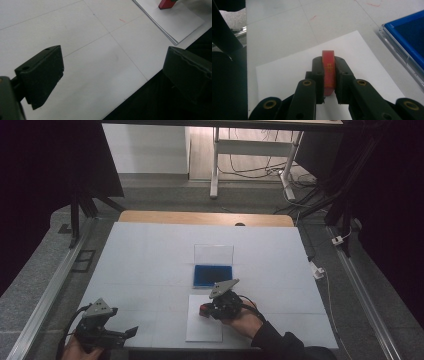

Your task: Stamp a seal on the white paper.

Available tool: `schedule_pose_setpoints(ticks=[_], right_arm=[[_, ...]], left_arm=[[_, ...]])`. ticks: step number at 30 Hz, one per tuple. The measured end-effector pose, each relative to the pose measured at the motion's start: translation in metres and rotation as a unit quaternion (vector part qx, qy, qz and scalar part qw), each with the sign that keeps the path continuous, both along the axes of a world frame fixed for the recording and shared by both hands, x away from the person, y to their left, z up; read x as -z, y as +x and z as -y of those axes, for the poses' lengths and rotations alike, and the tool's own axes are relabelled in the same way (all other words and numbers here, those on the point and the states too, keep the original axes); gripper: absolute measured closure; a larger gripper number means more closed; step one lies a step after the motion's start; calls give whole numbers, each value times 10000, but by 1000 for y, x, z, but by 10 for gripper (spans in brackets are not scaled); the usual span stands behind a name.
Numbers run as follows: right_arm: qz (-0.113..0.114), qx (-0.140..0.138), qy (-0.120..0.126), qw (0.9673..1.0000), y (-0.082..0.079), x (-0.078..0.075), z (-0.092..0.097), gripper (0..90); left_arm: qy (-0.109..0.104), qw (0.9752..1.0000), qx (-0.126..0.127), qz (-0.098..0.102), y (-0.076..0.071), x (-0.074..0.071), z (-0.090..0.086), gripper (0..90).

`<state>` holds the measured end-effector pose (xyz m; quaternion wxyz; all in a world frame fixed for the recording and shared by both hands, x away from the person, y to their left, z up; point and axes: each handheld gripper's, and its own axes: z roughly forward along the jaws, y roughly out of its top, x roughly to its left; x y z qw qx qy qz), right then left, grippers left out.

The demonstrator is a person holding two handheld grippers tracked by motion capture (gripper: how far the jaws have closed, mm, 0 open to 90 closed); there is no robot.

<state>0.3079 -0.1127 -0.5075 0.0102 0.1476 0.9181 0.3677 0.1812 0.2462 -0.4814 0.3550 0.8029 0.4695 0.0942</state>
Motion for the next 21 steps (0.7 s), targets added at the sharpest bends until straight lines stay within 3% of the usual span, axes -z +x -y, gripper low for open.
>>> schedule_pose_setpoints(ticks=[7,12,16,21], right_arm=[[547,-126,-266,9981,-11,-1,-5,800],[676,-110,-320,9971,-15,-1,-7,800],[689,-93,-340,9970,-15,-1,-7,800],[353,-24,-123,9993,-8,1,-2,800]], left_arm=[[4,10000,8,-4,0,0,0,41],[12,10000,4,-3,0,0,0,41],[14,10000,2,-5,0,0,0,41],[16,10000,1,-5,0,0,0,42]])
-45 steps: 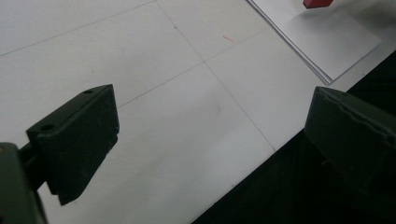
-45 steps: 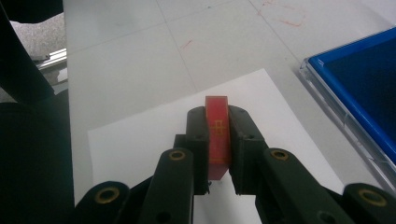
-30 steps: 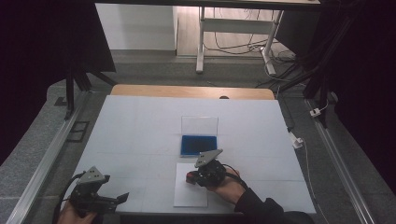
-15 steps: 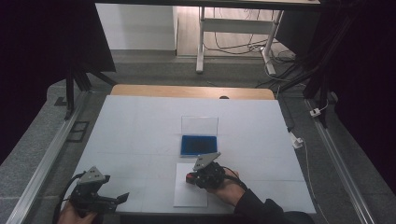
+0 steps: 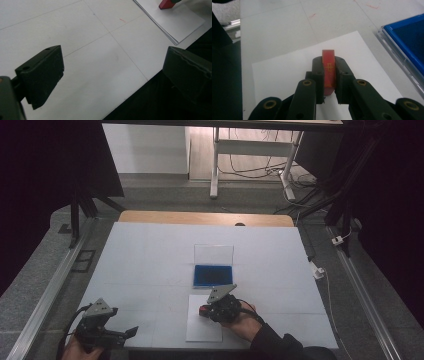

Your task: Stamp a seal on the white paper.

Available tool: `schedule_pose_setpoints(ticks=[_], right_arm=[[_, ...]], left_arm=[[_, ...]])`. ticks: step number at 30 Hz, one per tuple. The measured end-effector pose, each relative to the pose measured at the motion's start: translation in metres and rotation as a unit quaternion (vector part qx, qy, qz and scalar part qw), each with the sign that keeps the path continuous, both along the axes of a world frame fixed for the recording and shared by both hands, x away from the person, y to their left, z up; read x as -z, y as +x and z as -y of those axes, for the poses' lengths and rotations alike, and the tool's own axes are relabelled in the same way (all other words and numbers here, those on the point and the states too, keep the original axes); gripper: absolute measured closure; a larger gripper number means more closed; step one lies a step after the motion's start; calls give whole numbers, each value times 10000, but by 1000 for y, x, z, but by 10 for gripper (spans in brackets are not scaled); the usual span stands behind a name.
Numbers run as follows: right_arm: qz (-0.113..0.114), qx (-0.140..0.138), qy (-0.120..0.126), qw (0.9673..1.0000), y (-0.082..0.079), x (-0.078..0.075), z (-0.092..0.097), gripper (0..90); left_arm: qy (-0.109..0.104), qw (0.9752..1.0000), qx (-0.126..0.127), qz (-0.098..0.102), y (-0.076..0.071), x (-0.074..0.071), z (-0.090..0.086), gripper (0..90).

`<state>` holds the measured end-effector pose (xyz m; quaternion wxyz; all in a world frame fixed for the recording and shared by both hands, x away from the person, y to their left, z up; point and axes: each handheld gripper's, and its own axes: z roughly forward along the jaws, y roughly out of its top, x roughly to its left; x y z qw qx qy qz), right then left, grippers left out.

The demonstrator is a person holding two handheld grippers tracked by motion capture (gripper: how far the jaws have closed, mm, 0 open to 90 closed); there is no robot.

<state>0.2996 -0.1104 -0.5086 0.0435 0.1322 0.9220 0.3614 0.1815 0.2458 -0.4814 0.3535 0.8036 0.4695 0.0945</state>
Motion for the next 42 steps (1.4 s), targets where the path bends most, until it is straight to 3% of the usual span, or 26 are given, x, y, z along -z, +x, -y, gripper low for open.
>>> schedule_pose_setpoints(ticks=[4,6,10,19,25,34,42], right_arm=[[-282,97,175,9994,5,2,3,800],[-289,93,177,9994,6,2,3,800],[38,-5,39,10000,0,1,0,801],[503,-59,-216,9985,-12,0,-5,800],[-36,81,70,9999,-1,2,1,800],[34,1,-60,10000,0,0,-1,797],[-149,157,290,9993,3,-4,2,792]], left_arm=[[-9,10000,-11,-4,0,0,0,41],[-12,10000,-2,-4,0,0,0,41],[-5,10000,-7,-6,0,0,0,41],[-5,10000,-18,-8,0,0,0,41],[-6,10000,-26,-10,0,0,0,41],[-13,10000,-24,-19,1,0,0,41],[-14,10000,-24,-16,0,0,-1,41]])
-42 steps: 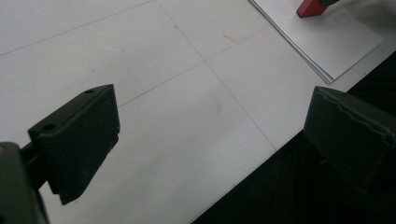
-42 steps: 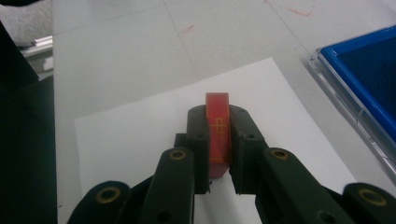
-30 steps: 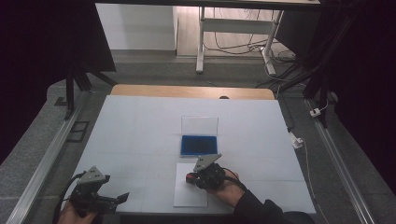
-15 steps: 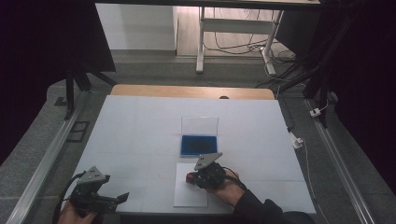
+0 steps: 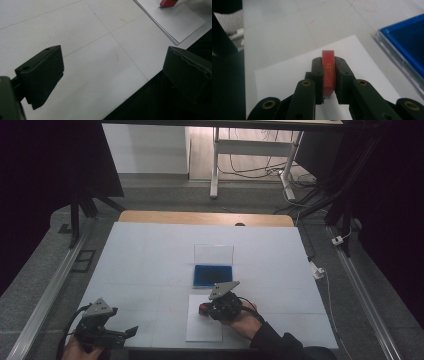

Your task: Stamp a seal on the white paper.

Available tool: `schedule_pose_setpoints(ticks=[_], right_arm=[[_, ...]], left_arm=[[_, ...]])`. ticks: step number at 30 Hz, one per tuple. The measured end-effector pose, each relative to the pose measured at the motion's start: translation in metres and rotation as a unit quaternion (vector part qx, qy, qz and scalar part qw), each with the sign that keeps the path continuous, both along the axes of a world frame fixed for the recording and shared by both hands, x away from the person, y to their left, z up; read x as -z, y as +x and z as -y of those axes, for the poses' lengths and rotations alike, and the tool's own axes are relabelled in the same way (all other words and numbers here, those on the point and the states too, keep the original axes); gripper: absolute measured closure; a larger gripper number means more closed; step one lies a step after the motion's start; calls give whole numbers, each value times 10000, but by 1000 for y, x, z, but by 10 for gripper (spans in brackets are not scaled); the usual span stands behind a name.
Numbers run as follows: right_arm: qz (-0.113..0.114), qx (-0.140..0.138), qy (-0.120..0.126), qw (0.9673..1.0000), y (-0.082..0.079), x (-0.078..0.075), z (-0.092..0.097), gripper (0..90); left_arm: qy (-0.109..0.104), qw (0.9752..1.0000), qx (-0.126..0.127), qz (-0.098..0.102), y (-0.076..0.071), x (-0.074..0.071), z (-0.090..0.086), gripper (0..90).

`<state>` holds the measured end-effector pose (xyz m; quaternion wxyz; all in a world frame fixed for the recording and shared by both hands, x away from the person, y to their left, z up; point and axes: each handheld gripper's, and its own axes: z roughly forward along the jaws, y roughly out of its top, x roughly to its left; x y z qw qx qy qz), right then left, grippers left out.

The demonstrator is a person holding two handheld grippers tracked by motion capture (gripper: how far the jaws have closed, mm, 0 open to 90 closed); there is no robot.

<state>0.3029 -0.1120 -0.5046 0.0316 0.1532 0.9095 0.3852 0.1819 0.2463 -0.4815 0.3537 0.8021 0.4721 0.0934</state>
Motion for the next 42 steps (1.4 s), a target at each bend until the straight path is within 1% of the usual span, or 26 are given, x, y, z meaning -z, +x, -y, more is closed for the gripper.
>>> schedule_pose_setpoints(ticks=[2,4,14,15,23,26,31,36,41,42], right_arm=[[16,23,131,9999,0,-4,1,793],[39,36,192,9998,0,-8,2,793],[82,-39,177,9998,-1,-16,4,794],[60,-43,199,9998,-1,-16,4,794],[147,-40,215,9997,1,-22,8,794],[160,3,216,9996,2,-23,9,794],[165,82,305,9994,4,-27,12,794],[198,175,324,9991,7,-31,16,794],[222,250,399,9986,10,-34,20,794],[237,286,375,9986,11,-36,21,794]], left_arm=[[-1,10000,0,-1,0,0,0,41],[1,10000,1,0,0,0,0,41],[3,10000,2,8,0,0,0,41],[4,10000,2,4,0,0,0,41],[4,10000,6,5,0,0,0,41],[4,10000,6,6,0,0,0,41],[5,10000,6,4,0,0,0,41],[11,10000,4,6,0,0,0,41],[14,10000,12,7,0,0,0,42],[16,10000,8,11,0,0,0,42]])
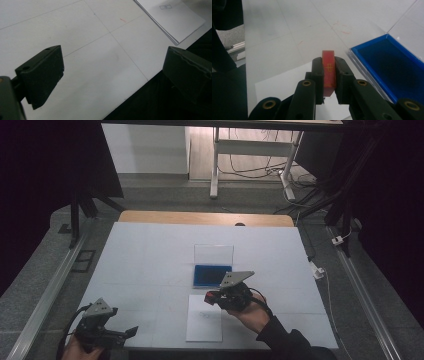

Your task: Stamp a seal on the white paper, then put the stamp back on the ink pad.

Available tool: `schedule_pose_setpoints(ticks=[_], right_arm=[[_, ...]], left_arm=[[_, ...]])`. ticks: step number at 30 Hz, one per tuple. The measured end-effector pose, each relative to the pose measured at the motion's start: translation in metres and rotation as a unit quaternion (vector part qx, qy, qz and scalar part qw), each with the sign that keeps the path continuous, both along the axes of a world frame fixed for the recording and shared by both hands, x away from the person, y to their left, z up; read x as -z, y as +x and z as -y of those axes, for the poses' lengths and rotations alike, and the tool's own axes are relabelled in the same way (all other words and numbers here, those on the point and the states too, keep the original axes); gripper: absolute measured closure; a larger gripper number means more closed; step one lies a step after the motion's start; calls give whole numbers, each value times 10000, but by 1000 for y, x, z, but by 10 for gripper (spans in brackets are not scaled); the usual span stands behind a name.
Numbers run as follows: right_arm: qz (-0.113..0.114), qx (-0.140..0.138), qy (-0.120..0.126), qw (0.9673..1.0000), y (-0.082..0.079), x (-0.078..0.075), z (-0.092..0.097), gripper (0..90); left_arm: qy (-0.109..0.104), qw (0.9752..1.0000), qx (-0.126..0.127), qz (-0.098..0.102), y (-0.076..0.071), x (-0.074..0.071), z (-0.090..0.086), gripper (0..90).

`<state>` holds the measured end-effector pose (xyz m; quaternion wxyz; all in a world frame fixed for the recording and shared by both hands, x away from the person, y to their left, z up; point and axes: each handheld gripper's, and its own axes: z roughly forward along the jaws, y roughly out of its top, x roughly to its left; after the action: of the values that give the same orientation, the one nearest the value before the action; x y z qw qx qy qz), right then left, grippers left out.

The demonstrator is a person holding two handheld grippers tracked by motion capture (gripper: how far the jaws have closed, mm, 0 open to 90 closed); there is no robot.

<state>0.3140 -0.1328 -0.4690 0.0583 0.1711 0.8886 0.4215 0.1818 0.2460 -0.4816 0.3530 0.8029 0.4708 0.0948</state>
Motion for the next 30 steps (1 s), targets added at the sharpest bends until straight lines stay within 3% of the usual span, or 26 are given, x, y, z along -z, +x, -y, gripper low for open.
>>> schedule_pose_setpoints(ticks=[9,30], right_arm=[[84,165,88,9998,8,-7,8,794],[-1,508,122,9986,25,-10,14,794]], left_arm=[[7,10000,6,-4,0,0,0,42],[1,10000,10,-12,1,0,0,42]])
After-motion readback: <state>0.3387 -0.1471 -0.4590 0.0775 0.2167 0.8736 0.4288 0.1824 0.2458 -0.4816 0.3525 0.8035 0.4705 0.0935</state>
